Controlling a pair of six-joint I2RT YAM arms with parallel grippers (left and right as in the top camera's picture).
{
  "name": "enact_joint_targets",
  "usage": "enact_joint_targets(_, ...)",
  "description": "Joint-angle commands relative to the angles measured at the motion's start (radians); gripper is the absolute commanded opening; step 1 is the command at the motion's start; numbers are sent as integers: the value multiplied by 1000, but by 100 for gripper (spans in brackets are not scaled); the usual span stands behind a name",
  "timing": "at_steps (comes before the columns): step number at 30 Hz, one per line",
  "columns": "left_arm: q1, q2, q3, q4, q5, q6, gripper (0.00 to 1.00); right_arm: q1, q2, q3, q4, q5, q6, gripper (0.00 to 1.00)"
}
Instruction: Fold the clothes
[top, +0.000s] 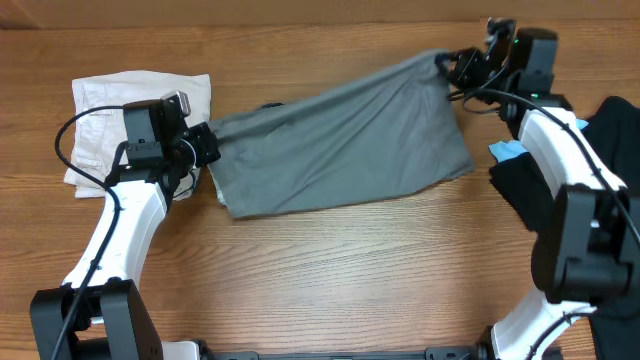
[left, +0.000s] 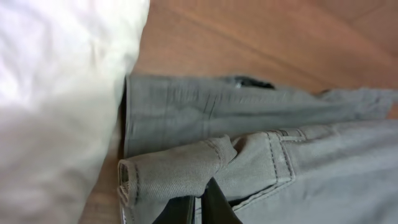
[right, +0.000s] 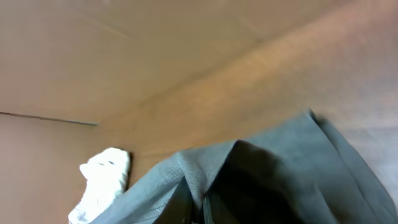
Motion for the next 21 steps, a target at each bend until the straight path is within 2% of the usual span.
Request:
enact_joint_targets(1,6,4,13,16,-24,-16,6,-18,-9,13,14,73,-6,4)
enact_joint_targets(3,6,9,13,23,-44,-16,13,-18,5,13,8,120,-7,4)
enact_joint_targets(5,6,20,13,33,-50,-16,14,-18,19,13,8,122,-6,4)
enact_joint_targets(11,6,69,13,106,-43,-42,15,-8,49,13,25,134,-6,4)
enact_joint_targets(12,6,76,13,113,-41,-56,15,-7,51,13,27,134,-6,9)
enact_joint_targets(13,6,82,13,112,-42,-82,15,-5,53,13,24,133,-7,27)
enact_joint_targets(14,6,85,13,112,-39,-97,18,-5,53,13,18,134,-7,59)
enact_joint_targets(15,6,85,13,112,-24,-99,22,-5,53,13,4,134,-7,77)
enact_joint_targets(16,6,84,13,109,-16,-94,26,-5,53,13,-6,134,-7,84)
enact_joint_targets(17,6,83,13,100,-3,-90,34,-6,53,13,-23,134,-7,87)
enact_joint_targets(21,6,82,13,32,10,-89,48,-24,52,13,-99,133,-7,87)
